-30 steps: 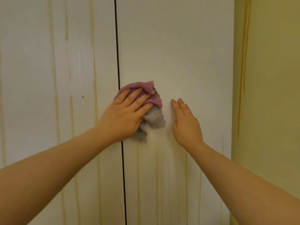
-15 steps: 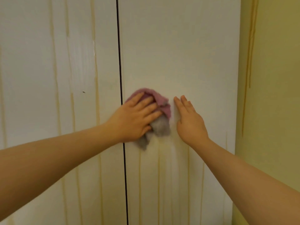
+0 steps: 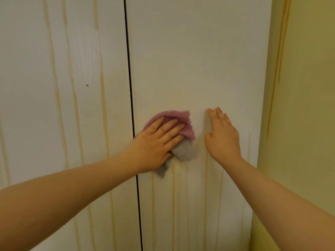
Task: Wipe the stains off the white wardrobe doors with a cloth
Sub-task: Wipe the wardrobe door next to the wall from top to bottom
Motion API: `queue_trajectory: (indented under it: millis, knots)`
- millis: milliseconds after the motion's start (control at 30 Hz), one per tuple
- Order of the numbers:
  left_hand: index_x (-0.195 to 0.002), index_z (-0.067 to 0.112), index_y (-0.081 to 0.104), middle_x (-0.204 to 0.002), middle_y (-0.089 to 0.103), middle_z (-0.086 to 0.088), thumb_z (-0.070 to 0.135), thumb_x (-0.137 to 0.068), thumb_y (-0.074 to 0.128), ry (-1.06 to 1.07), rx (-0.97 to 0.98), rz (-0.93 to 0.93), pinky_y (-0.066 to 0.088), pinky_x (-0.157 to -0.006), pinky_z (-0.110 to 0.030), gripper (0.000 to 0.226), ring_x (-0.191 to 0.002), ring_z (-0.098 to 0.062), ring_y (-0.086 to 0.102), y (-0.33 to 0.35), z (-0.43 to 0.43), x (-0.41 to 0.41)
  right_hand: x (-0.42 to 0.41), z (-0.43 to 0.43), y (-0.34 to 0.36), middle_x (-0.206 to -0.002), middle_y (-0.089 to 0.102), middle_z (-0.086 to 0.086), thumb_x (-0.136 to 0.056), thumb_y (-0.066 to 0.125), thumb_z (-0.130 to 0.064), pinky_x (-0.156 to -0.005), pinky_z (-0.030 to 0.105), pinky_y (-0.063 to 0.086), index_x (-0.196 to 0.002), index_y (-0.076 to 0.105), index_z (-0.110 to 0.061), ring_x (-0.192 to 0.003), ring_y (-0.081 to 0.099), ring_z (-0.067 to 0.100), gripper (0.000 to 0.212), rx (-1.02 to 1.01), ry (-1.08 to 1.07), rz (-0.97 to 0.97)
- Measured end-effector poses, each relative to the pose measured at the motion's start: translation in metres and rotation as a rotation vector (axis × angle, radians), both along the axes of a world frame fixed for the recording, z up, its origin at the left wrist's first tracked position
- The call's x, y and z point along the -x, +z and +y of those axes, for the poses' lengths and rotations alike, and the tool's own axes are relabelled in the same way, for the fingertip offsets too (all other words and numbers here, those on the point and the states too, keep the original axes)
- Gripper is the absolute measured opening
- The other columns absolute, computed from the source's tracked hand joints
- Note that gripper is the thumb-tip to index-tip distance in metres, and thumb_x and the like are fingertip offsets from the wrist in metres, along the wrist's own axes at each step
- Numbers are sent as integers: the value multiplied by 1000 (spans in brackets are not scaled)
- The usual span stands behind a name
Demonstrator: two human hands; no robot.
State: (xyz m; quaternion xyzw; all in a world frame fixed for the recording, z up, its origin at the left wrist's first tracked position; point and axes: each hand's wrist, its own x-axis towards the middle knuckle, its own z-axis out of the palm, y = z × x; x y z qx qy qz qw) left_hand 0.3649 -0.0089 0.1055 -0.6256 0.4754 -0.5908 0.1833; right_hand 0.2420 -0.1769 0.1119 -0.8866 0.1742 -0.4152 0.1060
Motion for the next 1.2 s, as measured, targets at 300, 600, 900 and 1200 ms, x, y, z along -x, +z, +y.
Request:
queue_trajectory:
  millis: [300,600,900,1200]
  knots:
    - [-126,7,59,-131,57,-15,33,-84,38,-16,6,43,9,-112,-46,54,-125,-35,41,-25,-3,5,5,-7,-19,-156,8,1,-87,42,-7,-112,37,13,-147,19,-24,-143,8,19,67,-43,-2,-30]
    - [-128,5,58,-133,55,-17,32,-85,40,8,80,61,5,-114,-45,54,-128,-35,38,-21,-3,3,6,-6,-26,-156,12,2,-87,43,-7,-112,36,15,-146,23,-22,-143,11,19,65,-41,17,-44]
    - [-132,3,53,-136,52,-17,27,-86,41,43,158,61,9,-113,-45,53,-130,-34,40,-10,11,1,13,-11,-30,-156,11,1,-88,42,-7,-114,36,14,-147,21,-22,-143,9,18,64,-46,22,-32]
    - [-129,2,56,-132,55,-17,24,-85,41,60,92,88,13,-112,-42,51,-124,-36,49,3,11,2,21,-18,-50,-156,10,1,-88,40,-6,-113,35,12,-147,19,-20,-143,7,18,64,-98,-20,28]
